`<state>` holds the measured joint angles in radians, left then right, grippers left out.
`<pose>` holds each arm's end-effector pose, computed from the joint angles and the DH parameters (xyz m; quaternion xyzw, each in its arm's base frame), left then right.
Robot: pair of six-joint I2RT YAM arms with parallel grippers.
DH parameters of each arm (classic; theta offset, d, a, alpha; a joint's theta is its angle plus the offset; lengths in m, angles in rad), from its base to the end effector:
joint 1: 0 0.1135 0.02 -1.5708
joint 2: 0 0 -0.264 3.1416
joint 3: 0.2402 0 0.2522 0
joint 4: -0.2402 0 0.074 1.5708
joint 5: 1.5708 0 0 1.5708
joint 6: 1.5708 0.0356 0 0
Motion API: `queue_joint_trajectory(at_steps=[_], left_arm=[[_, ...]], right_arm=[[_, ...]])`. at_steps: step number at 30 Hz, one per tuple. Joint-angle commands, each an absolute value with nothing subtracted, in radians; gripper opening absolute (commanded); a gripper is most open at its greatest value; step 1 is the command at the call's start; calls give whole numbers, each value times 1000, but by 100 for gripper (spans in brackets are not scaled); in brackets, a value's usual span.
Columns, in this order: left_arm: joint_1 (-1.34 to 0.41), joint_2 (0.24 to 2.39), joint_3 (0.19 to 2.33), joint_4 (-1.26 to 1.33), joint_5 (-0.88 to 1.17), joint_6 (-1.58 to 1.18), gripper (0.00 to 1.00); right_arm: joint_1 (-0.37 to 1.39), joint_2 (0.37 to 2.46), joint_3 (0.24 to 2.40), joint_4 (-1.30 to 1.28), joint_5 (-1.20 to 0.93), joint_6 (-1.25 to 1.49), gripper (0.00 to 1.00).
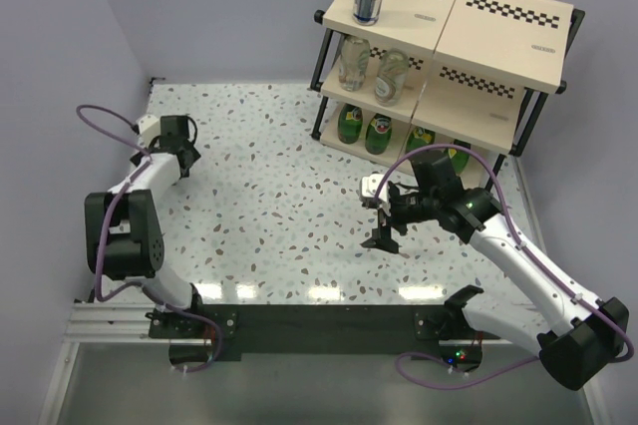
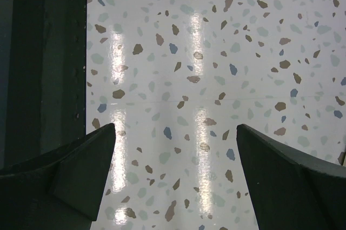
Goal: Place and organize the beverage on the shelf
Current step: Pick up the drink from the center of the board.
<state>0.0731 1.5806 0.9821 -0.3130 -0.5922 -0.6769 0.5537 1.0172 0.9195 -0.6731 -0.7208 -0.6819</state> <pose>0.3199 0.0433 0.2072 -0.4194 0.8075 0.1715 0.3777 0.1604 0.1268 0.3037 -0.6112 0.6230 0.3008 0.3845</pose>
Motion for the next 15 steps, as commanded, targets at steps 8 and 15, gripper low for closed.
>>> queue_joint_trajectory(at_steps=[8,15], left_arm=[[101,1687,1104,-17,-594,-331,86],[100,1605,1010,116,-410,-175,36]], right_arm=[[548,1006,919,-658,-724,-699,97],[548,1008,920,-661,-719,-704,97]])
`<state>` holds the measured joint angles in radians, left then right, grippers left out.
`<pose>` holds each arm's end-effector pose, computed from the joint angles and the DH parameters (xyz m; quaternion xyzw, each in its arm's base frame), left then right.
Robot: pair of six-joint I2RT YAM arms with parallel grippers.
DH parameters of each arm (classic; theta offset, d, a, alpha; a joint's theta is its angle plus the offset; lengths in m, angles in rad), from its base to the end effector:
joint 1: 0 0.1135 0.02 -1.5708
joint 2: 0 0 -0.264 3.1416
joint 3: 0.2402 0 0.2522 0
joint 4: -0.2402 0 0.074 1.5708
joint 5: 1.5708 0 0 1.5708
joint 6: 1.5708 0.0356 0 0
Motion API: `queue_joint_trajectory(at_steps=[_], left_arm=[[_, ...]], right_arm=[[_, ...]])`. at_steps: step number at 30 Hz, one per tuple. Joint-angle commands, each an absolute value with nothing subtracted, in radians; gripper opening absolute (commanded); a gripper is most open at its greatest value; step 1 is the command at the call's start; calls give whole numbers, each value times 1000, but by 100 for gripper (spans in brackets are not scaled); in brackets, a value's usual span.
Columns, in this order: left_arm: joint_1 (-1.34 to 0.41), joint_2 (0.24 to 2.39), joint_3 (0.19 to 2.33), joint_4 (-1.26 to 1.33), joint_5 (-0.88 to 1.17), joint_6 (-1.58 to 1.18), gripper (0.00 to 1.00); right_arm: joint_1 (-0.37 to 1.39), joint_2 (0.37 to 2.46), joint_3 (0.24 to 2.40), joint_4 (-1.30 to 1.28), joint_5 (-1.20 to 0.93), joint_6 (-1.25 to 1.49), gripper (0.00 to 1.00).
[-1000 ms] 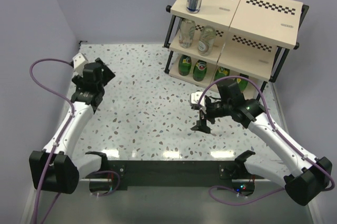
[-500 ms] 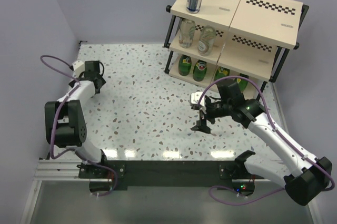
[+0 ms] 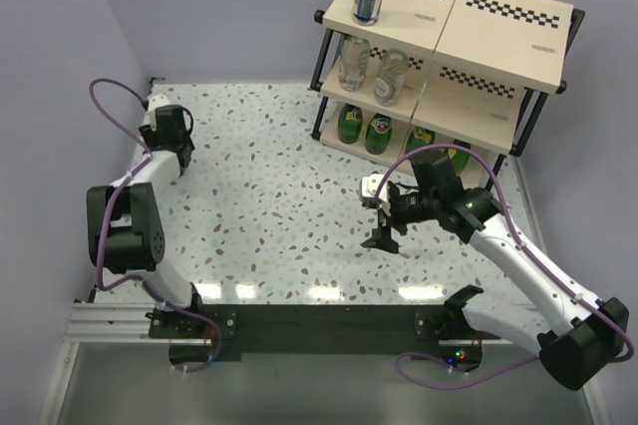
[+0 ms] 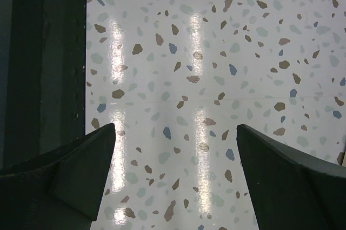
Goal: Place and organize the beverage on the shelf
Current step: Pick up the drink from the center of the board.
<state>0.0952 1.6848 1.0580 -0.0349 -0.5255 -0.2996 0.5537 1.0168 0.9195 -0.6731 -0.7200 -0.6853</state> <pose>0.3629 0.0526 0.2163 -0.2820 0.8284 0.1889 0.4456 0.1604 0.1267 0.3038 -0.6122 0.6221 0.2998 0.3852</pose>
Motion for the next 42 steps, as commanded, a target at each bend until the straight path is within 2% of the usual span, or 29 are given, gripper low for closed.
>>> queue_joint_trajectory(at_steps=[1,4,8,10,13,21,30,34,35,42], left_arm=[[100,1580,982,148,-350,-154,27],[91,1487,893,259,-4,-115,14],[-29,1402,822,369,289,-28,8],[-113,1396,812,394,476,-5,5],[-242,1414,805,460,645,-5,1],[-599,1583,951,408,635,106,0],[-797,1669,1008,426,471,155,0],[-827,1706,1038,385,420,172,9],[-836,1721,1049,380,419,172,17],[-854,1789,1098,341,416,169,34]], right_arm=[[548,1008,920,-663,-718,-706,97],[548,1008,922,-661,-710,-706,97],[546,1011,922,-661,-698,-706,97],[543,1011,922,-660,-696,-707,97],[538,1011,923,-663,-696,-706,98],[466,1000,930,-667,-683,-709,98],[382,997,930,-655,-673,-689,99],[377,1002,928,-653,-673,-689,99],[376,1003,927,-653,-673,-687,99],[368,1005,928,-653,-676,-687,99]])
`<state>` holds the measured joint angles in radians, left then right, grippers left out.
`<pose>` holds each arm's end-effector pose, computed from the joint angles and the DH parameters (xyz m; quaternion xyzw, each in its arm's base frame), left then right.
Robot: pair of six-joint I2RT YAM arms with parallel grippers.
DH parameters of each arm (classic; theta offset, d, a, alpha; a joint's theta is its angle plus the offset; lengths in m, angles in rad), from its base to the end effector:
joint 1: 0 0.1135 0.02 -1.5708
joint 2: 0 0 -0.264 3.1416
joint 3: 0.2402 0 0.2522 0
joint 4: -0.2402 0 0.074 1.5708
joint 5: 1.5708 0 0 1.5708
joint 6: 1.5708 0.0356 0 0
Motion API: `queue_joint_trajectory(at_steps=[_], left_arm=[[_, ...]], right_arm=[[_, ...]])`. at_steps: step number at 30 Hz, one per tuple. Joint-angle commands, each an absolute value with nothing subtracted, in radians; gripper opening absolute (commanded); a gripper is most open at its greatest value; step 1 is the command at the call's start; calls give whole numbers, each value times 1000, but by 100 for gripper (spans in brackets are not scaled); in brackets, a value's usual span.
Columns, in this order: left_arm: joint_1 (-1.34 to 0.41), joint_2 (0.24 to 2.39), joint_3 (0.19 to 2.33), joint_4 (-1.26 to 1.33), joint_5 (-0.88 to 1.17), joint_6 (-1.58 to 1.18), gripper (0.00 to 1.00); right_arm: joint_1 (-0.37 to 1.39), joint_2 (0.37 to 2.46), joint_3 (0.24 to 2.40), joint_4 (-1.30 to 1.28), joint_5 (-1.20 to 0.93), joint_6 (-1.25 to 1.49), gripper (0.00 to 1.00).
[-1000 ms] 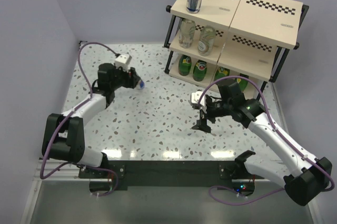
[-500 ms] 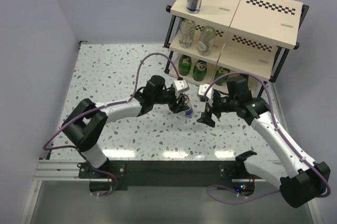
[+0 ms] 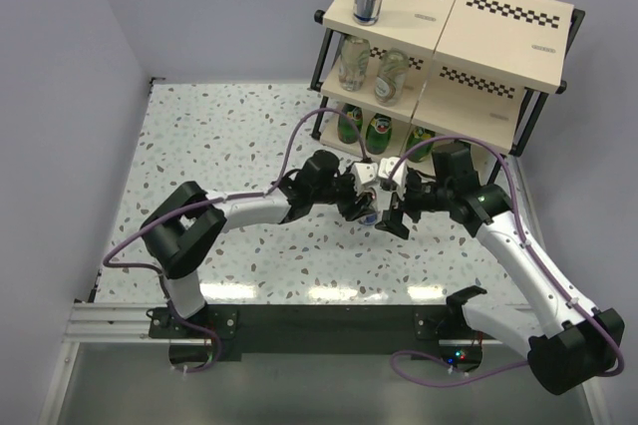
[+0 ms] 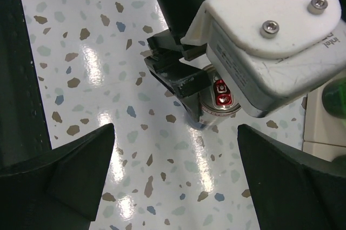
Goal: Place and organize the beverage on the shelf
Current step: Pick up the drink from the center of the board.
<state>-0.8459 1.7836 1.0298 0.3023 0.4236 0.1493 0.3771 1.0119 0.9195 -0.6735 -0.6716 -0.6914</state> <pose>0.2484 -0.3025 0.2012 0.4935 0.6748 -0.3446 0.4271 0.1805 0.0953 0.3039 -0.5534 0.6819 0.2416 0.4127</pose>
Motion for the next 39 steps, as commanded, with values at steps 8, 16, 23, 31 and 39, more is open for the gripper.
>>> queue_joint_trajectory(at_steps=[8,16,23,31,39], left_arm=[[-859,1772,1083,362,347,167,72],[-858,1678,974,448,293,189,89],[-859,1548,686,750,285,248,100],[-861,1534,382,1355,201,225,100],[-862,1612,387,1450,189,224,100]], right_arm=[[359,1006,928,-658,-689,-689,99],[344,1003,931,-661,-692,-689,99],[316,1015,931,-588,-652,-585,99],[322,1086,913,-427,-473,-338,99],[428,1230,948,-399,-290,-270,99]])
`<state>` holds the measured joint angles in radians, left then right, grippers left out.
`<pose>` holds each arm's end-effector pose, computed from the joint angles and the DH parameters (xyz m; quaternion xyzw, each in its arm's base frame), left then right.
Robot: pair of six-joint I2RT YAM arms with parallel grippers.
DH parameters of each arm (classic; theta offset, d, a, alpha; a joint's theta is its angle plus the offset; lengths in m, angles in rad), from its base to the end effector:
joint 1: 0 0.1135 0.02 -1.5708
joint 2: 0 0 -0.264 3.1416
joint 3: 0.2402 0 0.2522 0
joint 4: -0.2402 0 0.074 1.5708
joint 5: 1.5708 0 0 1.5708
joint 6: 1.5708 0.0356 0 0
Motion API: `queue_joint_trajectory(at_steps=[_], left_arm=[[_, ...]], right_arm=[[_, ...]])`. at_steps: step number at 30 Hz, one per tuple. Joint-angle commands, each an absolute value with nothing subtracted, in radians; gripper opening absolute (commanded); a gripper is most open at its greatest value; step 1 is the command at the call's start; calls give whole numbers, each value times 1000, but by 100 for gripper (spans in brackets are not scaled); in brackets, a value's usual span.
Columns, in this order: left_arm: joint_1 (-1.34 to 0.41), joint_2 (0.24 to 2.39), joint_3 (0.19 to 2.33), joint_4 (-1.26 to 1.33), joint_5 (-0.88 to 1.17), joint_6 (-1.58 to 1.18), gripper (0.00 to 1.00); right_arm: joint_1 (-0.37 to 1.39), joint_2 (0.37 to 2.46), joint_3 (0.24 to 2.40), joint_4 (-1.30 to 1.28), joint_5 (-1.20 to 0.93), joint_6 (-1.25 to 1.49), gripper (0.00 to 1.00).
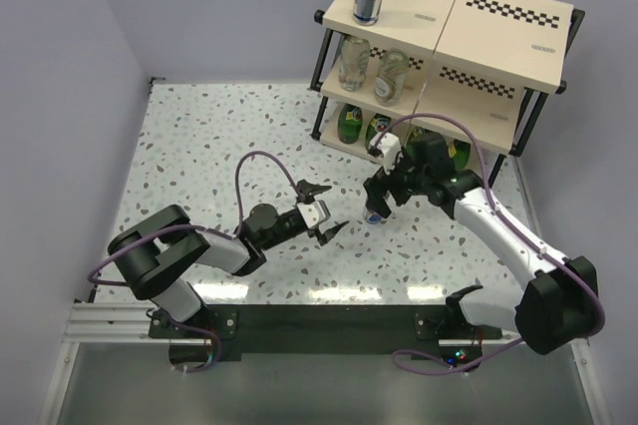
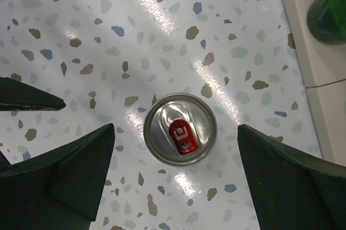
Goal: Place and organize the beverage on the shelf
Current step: Pick up the drink from the center of the board.
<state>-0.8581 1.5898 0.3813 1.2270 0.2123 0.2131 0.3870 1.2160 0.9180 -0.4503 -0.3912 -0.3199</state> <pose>0.1753 -0.2143 0.1717 0.4205 0.5605 -0.2953 0.6495 0.2342 0.1101 0.2737 -0.3841 0.8167 0.1912 0.3859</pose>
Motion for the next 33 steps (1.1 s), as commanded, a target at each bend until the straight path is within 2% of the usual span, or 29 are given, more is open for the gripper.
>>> queue_joint_trajectory(at_steps=[1,5,9,10,12,14,16,17,20,26,33], left_arm=[[-862,1618,393,1450,181,224,100],[-862,1646,400,1460,181,225,100],[-862,1670,410,1485,186,216,100],[-862,1677,417,1491,189,215,100],[-862,1697,428,1499,192,215,100],[-864,1724,449,1511,202,222,100],[-867,1762,478,1543,218,229,100],[-870,1778,492,1558,221,230,100],[-880,1834,561,1577,233,219,100],[-907,1917,684,1549,213,219,99],[-922,1971,752,1522,210,192,92]], right_arm=[[448,1238,946,-399,-276,-270,99],[474,1276,945,-384,-206,-270,98],[494,1302,946,-379,-173,-272,84],[497,1307,946,-380,-173,-272,77],[497,1308,950,-385,-170,-273,70],[497,1299,954,-388,-175,-273,48],[497,1296,962,-394,-192,-268,38],[497,1287,968,-400,-198,-265,28],[497,1264,974,-410,-225,-250,16],[486,1227,980,-417,-267,-226,10],[460,1169,979,-403,-305,-187,9]])
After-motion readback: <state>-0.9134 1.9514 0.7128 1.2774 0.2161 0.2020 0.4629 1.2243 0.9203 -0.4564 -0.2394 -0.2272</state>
